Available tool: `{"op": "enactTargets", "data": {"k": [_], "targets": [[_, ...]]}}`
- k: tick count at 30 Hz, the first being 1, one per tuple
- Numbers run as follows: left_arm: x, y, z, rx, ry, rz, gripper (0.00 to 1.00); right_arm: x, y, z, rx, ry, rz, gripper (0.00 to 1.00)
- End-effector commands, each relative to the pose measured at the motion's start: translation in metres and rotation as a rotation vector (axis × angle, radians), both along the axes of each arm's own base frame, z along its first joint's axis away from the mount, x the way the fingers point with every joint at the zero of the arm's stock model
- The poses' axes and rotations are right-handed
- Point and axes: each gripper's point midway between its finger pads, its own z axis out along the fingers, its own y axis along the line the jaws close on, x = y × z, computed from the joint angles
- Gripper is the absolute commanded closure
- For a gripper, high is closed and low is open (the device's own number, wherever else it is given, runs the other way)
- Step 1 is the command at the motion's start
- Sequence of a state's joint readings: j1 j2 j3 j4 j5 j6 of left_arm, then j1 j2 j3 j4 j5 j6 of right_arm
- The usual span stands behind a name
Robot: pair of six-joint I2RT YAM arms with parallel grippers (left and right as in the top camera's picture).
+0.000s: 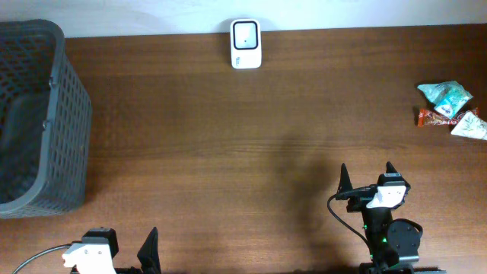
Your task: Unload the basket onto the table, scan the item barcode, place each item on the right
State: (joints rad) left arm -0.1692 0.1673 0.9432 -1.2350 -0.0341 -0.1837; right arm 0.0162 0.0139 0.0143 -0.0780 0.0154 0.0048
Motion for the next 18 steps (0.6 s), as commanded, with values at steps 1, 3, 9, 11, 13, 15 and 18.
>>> {"op": "enactTargets", "data": {"k": [1,3,9,11,13,15,18], "targets": [[0.0,0.002,0.0,-0.001,-0.005,0.01,0.01,0.0,0.001,-0.003,0.012,0.001,0.007,0.01],[0.0,0.002,0.0,-0.001,-0.005,0.01,0.01,0.0,0.001,-0.003,0.012,0.001,0.007,0.01],[0.0,0.002,0.0,-0.001,-0.005,0.01,0.01,0.0,0.001,-0.003,0.012,0.001,0.007,0.01],[0.0,0.002,0.0,-0.001,-0.006,0.01,0.01,0.0,0.001,-0.003,0.012,0.001,0.007,0.01],[0.001,0.001,0.002,-0.02,-0.011,0.018,0.01,0.0,0.001,-0.003,0.012,0.001,0.007,0.01],[0.003,0.001,0.005,-0.048,-0.024,0.031,0.01,0.0,0.001,-0.003,0.012,0.002,0.007,0.01],[0.012,0.005,0.015,-0.044,-0.079,0.06,0.01,0.0,0.001,-0.003,0.012,0.001,0.007,0.01]]}}
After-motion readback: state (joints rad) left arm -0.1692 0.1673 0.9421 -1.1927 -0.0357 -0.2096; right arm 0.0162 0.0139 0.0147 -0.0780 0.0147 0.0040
